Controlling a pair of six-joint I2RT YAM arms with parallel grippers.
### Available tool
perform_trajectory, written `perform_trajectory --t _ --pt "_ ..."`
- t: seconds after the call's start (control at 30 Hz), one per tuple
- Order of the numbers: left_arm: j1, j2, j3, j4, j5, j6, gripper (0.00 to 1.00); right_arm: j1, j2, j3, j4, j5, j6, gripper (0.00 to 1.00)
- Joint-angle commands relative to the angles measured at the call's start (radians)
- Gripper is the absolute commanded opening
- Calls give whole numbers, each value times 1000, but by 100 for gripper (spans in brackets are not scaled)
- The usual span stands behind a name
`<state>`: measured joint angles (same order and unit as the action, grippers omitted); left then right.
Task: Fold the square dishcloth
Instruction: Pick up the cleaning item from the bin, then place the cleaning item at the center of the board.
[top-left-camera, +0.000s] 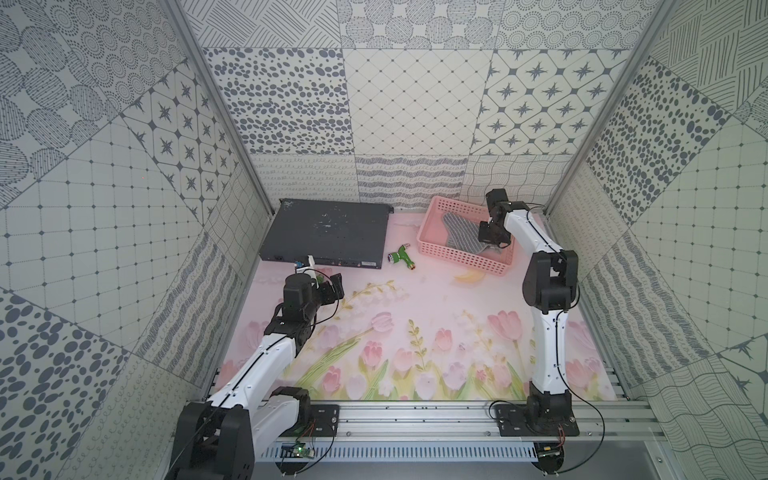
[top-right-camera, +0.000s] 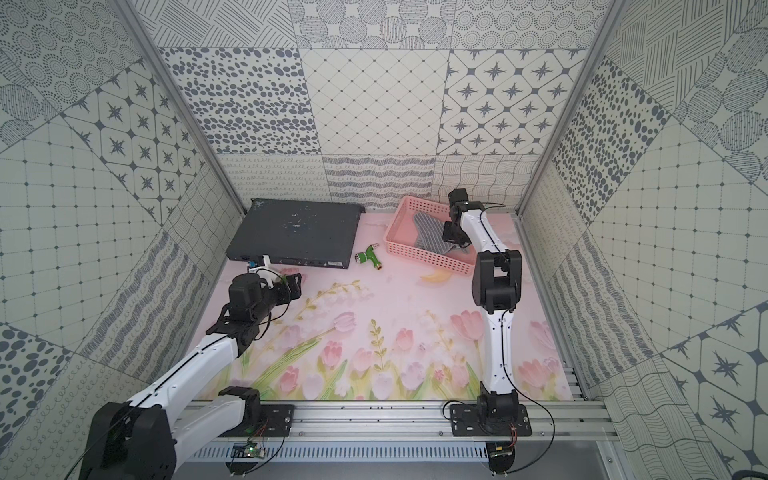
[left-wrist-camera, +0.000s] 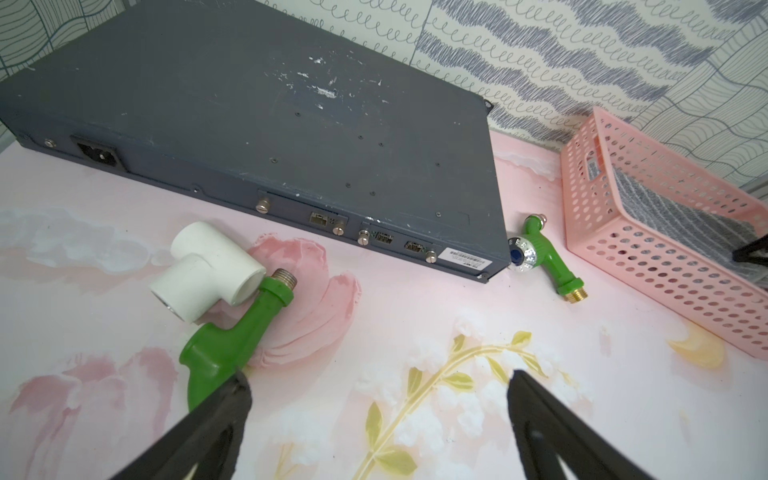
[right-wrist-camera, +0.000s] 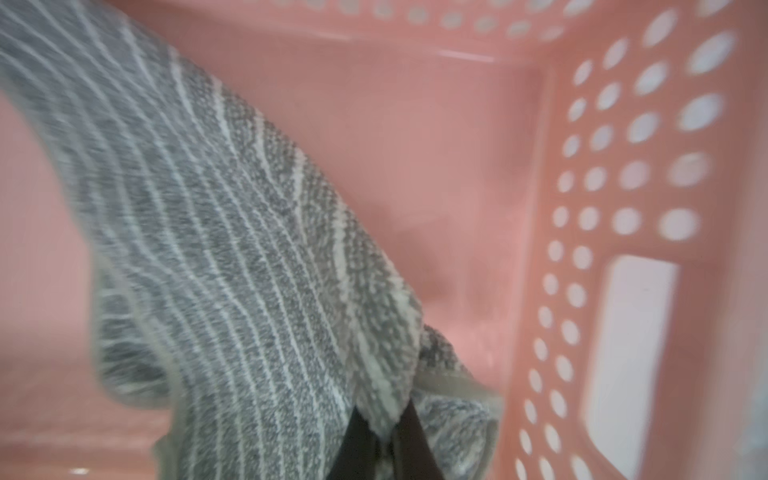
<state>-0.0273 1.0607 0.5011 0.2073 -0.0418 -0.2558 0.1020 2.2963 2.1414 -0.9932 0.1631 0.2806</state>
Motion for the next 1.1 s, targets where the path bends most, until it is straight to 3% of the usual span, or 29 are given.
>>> perform_trajectory --t 0.0,0.27,0.53,0.8,0.93,1.07 --pt "-7 -15 48 -71 7 -63 99 20 -182 58 2 24 -24 0" --pt "-7 -66 103 -154 61 -127 99 150 -394 68 -10 88 -50 0" --pt "-7 -168 86 -183 172 -208 99 397 -546 -32 0 168 -25 0" --pt "-7 -246 81 -227 292 -296 99 624 -708 -432 138 185 130 2" --pt "-13 -261 61 -197 409 -353 99 655 -790 -711 245 127 246 2" --pt "-64 -262 13 -149 491 -395 99 656 -809 -901 290 158 326 7"
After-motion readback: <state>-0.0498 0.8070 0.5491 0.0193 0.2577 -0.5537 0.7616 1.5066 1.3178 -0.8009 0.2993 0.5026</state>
